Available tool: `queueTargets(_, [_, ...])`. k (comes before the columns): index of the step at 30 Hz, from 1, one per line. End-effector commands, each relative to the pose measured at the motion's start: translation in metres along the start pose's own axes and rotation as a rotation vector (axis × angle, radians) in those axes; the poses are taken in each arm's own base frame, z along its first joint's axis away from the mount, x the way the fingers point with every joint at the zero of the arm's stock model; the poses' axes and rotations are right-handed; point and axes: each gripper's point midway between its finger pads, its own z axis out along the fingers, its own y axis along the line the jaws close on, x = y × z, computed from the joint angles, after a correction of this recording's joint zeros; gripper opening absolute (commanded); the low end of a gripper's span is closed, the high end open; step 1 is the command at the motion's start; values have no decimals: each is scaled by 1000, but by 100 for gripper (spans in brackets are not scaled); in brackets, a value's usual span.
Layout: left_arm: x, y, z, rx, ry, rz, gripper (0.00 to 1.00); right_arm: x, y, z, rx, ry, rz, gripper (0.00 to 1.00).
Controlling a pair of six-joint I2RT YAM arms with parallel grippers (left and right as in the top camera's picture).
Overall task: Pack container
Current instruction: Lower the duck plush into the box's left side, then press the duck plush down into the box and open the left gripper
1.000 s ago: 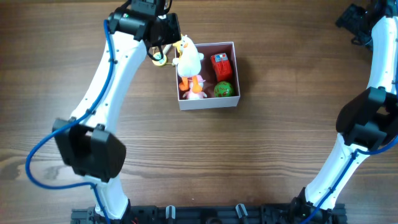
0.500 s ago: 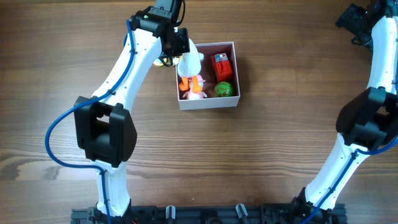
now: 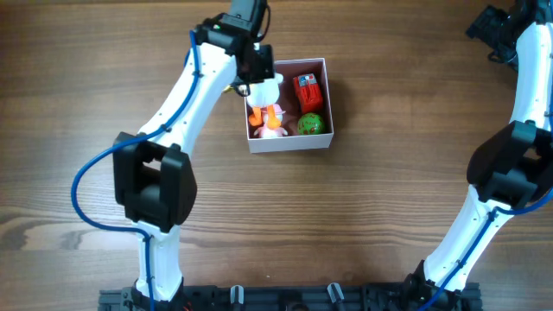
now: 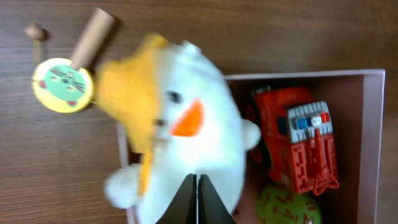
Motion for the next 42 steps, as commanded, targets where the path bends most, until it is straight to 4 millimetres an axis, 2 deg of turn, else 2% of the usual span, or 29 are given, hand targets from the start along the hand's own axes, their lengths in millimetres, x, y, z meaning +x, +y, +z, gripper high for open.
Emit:
queueTargets(1, [11, -7, 20, 1, 45, 18, 4, 1, 1, 3, -3, 6, 2, 100])
queueTargets(8, [12, -5, 20, 5, 52, 11, 4, 1, 1, 3, -3, 6, 2, 100])
queueTargets(14, [18, -18, 20, 42, 69, 26, 4, 1, 1, 3, -3, 6, 2, 100])
queueTargets(20, [29, -41, 19, 125, 110, 44, 4, 1, 1, 3, -3, 6, 2, 100])
queueTargets(30, [39, -59, 19, 138, 118, 82, 4, 1, 1, 3, -3, 6, 2, 100])
queueTargets(32, [35, -59, 13, 143, 103, 80, 4, 1, 1, 3, -3, 6, 2, 100])
queueTargets(36, [8, -53, -20, 168, 15, 56, 4, 1, 1, 3, -3, 6, 2, 100])
queueTargets(39, [-17, -33, -47, 137, -81, 24, 4, 1, 1, 3, -3, 6, 2, 100])
queueTargets(42, [-27, -10, -50, 69, -112, -4, 4, 1, 1, 3, -3, 6, 2, 100])
